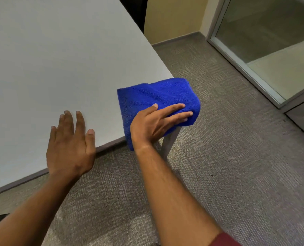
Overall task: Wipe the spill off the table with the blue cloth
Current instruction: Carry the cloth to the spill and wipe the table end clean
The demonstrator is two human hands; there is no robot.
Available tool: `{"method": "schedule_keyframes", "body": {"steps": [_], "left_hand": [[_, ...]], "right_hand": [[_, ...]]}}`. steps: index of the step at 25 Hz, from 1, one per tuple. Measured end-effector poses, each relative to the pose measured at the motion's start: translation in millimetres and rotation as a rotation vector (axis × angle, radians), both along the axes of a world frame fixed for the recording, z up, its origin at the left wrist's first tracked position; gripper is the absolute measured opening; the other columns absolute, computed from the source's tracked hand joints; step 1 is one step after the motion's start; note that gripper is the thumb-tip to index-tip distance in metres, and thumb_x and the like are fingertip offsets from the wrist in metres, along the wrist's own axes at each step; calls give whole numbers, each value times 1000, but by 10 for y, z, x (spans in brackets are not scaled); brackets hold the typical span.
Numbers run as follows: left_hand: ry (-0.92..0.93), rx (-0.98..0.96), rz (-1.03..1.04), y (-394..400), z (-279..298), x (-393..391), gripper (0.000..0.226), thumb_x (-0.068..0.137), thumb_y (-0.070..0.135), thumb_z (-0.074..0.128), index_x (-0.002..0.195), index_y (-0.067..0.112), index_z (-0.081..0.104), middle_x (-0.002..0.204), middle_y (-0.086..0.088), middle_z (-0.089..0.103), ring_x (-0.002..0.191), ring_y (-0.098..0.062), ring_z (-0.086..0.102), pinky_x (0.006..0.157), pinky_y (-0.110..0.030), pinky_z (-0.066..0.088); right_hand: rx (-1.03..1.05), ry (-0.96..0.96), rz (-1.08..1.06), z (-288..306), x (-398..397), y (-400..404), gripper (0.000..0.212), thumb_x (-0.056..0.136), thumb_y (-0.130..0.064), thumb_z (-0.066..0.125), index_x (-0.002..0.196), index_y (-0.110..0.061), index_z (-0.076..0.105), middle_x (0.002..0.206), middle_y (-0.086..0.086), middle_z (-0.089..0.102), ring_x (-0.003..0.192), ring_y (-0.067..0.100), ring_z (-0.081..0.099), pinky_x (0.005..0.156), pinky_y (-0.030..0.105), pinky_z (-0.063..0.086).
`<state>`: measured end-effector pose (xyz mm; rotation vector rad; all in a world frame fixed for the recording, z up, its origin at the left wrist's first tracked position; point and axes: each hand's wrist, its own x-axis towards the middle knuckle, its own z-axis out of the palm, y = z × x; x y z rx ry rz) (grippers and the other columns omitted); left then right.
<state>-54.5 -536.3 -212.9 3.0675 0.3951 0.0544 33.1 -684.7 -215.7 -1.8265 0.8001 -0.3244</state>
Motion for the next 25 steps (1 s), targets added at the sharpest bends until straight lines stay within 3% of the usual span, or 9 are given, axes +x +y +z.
{"method": "schedule_keyframes", "body": {"steps": [5, 9, 13, 16, 21, 25], "left_hand": [[5, -15, 28, -29, 9, -8, 71, 95, 46, 11, 156, 10, 14, 163, -21, 14, 151, -32, 12, 122, -50, 14], [14, -50, 16, 11, 16, -15, 72, 95, 49, 8, 157, 13, 10, 164, -18, 8, 152, -28, 6, 123, -45, 8], [46, -83, 31, -17, 78, -27, 75, 92, 52, 5, 157, 15, 5, 165, -14, 2, 153, -26, 1, 124, -44, 5], [54, -109, 39, -11, 101, -17, 76, 91, 53, 5, 157, 16, 3, 165, -11, -1, 153, -24, -1, 124, -43, 4], [50, -187, 50, 22, 97, 4, 78, 90, 57, 5, 157, 18, 5, 165, -8, -3, 152, -18, -6, 122, -37, -3], [37, -274, 100, 7, 103, 118, 77, 91, 58, 8, 157, 18, 4, 165, -5, -5, 149, -12, -11, 120, -32, -7]], "right_hand": [[-45, -43, 136, -53, -351, 238, 77, 101, -28, 44, 155, 0, -3, 161, 23, -24, 152, 37, -6, 125, 39, 9], [-87, 51, 197, -19, -208, 19, 82, 101, -34, 45, 154, 1, -6, 158, 29, -27, 151, 40, -8, 123, 37, 5], [-438, 90, 350, -29, -282, -385, 84, 98, -44, 42, 154, 4, 3, 160, 32, -11, 151, 41, -8, 125, 48, 3], [-702, 106, 514, 1, -95, -599, 76, 100, -45, 33, 153, 5, 11, 163, 27, 6, 153, 37, -2, 125, 48, 0], [-877, 220, 682, 91, 407, -617, 79, 99, -51, 25, 153, 5, 11, 162, 28, 10, 152, 39, 5, 124, 50, 5], [-845, 243, 735, 132, 722, -653, 78, 101, -51, 26, 154, 4, 7, 163, 27, 9, 152, 38, 8, 124, 48, 12]]}}
